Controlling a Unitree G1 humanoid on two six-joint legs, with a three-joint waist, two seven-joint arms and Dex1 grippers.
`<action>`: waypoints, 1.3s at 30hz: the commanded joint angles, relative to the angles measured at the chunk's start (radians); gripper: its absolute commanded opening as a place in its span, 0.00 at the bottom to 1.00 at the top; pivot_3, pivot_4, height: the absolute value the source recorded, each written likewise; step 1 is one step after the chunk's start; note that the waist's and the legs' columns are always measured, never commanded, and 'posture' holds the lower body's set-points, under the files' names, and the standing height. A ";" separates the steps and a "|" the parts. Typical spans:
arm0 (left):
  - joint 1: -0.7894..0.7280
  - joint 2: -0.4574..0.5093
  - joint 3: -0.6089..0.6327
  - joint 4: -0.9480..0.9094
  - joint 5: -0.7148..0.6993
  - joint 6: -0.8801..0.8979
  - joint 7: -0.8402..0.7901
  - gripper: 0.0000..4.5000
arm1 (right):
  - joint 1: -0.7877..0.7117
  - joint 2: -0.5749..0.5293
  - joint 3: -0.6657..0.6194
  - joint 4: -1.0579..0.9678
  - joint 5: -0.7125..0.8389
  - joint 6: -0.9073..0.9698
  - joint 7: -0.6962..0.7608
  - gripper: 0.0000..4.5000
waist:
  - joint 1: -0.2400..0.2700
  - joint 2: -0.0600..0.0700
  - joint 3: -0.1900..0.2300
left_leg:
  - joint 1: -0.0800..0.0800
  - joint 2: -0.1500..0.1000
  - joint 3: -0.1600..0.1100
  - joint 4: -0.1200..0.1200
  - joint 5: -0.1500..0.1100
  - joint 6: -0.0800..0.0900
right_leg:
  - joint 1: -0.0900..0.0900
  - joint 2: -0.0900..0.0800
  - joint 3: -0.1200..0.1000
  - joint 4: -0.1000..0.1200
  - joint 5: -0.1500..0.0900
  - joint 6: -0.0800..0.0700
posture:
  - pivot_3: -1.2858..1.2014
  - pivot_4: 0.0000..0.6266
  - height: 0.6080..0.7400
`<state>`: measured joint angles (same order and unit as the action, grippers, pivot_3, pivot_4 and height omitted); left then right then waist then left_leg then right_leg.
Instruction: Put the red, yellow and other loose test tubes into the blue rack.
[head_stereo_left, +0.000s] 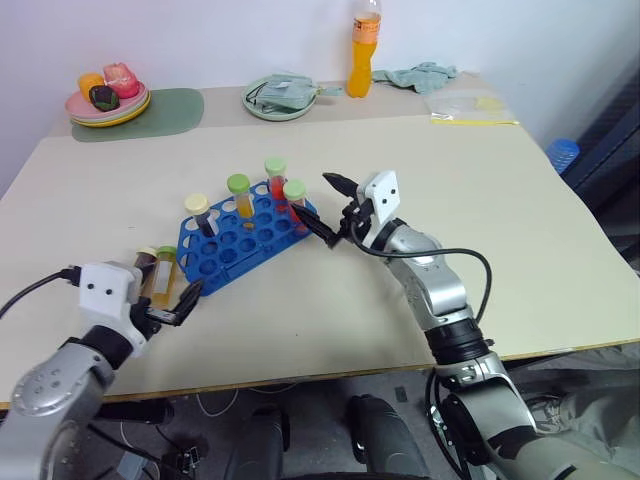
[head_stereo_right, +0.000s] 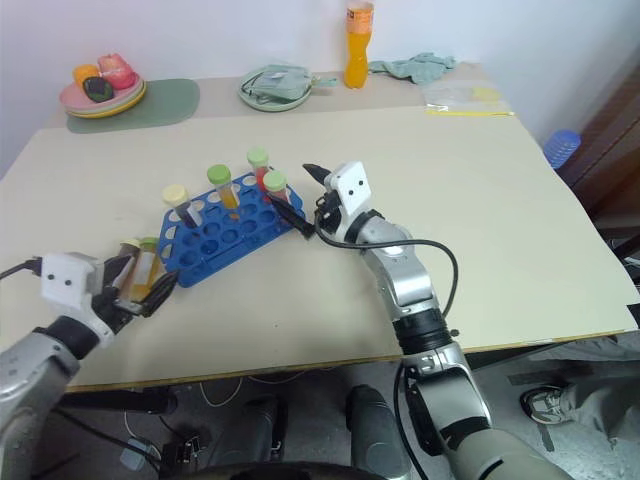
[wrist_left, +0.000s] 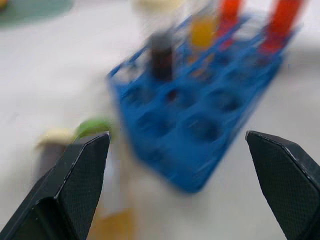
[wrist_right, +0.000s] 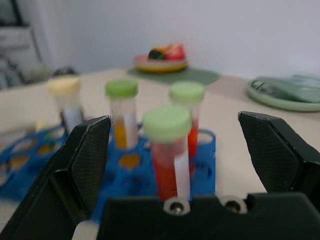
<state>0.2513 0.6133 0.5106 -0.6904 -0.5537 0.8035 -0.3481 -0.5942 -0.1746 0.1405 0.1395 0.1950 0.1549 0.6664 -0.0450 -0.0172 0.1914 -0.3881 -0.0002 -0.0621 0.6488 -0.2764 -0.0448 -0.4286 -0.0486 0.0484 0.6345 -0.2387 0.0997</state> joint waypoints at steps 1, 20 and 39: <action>-0.067 0.142 0.083 -0.046 -0.053 0.221 0.017 1.00 | 0.002 -0.025 0.019 -0.062 0.015 0.003 0.060 1.00 | 0.000 0.000 0.000 | 0.000 0.000 0.000 0.000 0.000 0.000 | 0.000 0.000 0.000 0.000 0.000 0.000 | 0.52 0.24 1.00; -0.723 0.476 -0.255 0.520 -0.523 0.811 0.345 1.00 | 0.081 -0.072 0.089 -0.158 0.002 0.001 0.149 1.00 | 0.002 -0.001 0.001 | 0.001 0.000 0.000 -0.001 0.001 -0.002 | 0.000 -0.001 0.000 0.000 0.000 0.000 | 0.52 0.24 1.00; -0.778 0.239 -0.220 0.646 -0.826 0.811 0.817 1.00 | 0.113 -0.072 0.110 -0.200 -0.008 0.019 0.138 1.00 | 0.025 -0.001 0.000 | 0.001 -0.003 -0.001 -0.001 0.004 -0.008 | 0.000 -0.004 0.000 0.002 0.000 0.000 | 0.52 0.24 1.00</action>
<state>-0.5255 0.8687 0.2892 -0.0628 -1.3337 1.6061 0.4439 -0.4782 -0.2538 0.2481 -0.0168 0.1796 0.1806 0.8078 -0.0198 -0.0179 0.1910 -0.3870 -0.0033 -0.0629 0.6484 -0.2720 -0.0530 -0.4288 -0.0525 0.0486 0.6375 -0.2385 0.1002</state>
